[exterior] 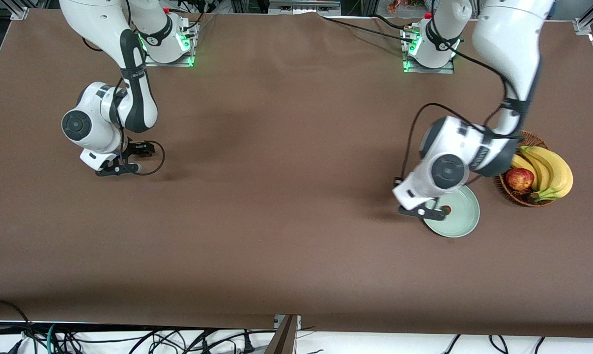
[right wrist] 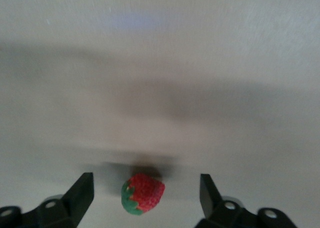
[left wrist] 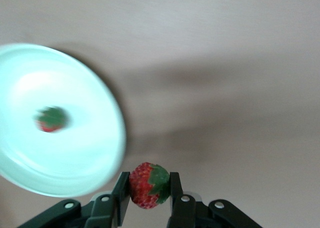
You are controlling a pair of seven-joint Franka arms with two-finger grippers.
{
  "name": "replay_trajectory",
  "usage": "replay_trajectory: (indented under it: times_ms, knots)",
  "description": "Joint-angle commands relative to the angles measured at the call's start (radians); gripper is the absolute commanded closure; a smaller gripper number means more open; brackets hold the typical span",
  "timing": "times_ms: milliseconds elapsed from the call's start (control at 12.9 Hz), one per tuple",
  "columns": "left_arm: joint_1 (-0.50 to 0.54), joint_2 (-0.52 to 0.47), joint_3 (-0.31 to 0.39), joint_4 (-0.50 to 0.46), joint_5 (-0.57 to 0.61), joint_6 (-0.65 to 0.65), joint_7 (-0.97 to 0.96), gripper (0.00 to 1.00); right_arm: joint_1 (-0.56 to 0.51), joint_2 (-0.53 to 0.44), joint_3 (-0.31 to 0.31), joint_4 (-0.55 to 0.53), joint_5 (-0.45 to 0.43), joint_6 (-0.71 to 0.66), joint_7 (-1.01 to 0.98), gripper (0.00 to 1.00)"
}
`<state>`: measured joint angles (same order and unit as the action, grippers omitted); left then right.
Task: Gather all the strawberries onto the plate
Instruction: 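Drop the strawberry on the plate while the right gripper grasps the last, then carry the last strawberry toward the plate and release it with the right gripper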
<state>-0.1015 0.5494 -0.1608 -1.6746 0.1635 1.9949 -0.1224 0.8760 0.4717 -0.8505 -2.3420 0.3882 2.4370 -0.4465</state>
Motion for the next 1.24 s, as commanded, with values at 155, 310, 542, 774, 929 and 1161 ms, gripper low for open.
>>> replay_trajectory:
  times_ms: [155, 310, 542, 774, 929, 1161]
  knots:
    - [0.126, 0.064, -0.014, 0.006, 0.051, 0.060, 0.272, 0.88, 0.011, -0.047, 0.001, -0.074, 0.041, 0.048, -0.017, 0.31]
    - [0.152, 0.086, -0.014, 0.000, 0.051, 0.105, 0.348, 0.86, 0.011, -0.044, 0.001, -0.077, 0.041, 0.051, -0.018, 0.40]
    - [0.154, 0.089, -0.014, 0.001, 0.050, 0.107, 0.351, 0.00, 0.011, -0.041, 0.016, -0.074, 0.047, 0.051, -0.018, 0.68]
    - [0.154, 0.086, -0.014, 0.004, 0.050, 0.101, 0.351, 0.00, 0.014, -0.048, 0.063, -0.039, 0.101, 0.047, -0.009, 0.80]
    - [0.151, 0.078, -0.014, 0.006, 0.050, 0.097, 0.346, 0.00, 0.017, -0.048, 0.126, 0.024, 0.150, 0.039, -0.001, 0.80]
    - [0.154, 0.012, -0.020, 0.009, 0.039, 0.090, 0.336, 0.00, 0.017, -0.030, 0.236, 0.189, 0.153, 0.031, 0.136, 0.80]
